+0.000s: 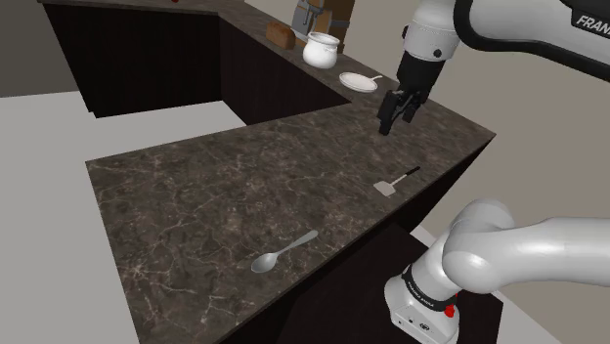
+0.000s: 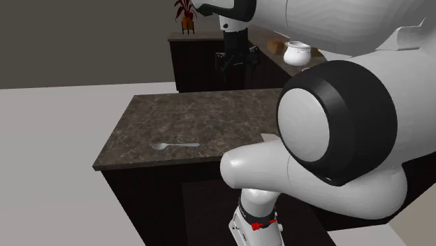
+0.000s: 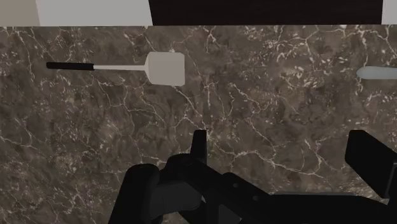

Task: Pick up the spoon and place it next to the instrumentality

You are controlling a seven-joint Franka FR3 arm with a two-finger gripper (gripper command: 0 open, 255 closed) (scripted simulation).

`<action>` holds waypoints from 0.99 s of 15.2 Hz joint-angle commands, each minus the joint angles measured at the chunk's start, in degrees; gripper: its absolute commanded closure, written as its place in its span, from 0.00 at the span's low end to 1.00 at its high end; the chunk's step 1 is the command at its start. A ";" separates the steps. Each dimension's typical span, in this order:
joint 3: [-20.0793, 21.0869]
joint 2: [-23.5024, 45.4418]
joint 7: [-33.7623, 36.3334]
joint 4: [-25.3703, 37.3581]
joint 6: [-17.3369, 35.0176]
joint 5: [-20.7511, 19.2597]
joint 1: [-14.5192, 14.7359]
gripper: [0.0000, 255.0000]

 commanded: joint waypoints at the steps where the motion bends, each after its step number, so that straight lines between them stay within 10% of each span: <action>1: 0.00 0.00 0.00 0.00 0.00 0.00 0.00 0.00; 15: 15.48 1.06 17.25 -14.84 20.37 12.30 5.49 0.00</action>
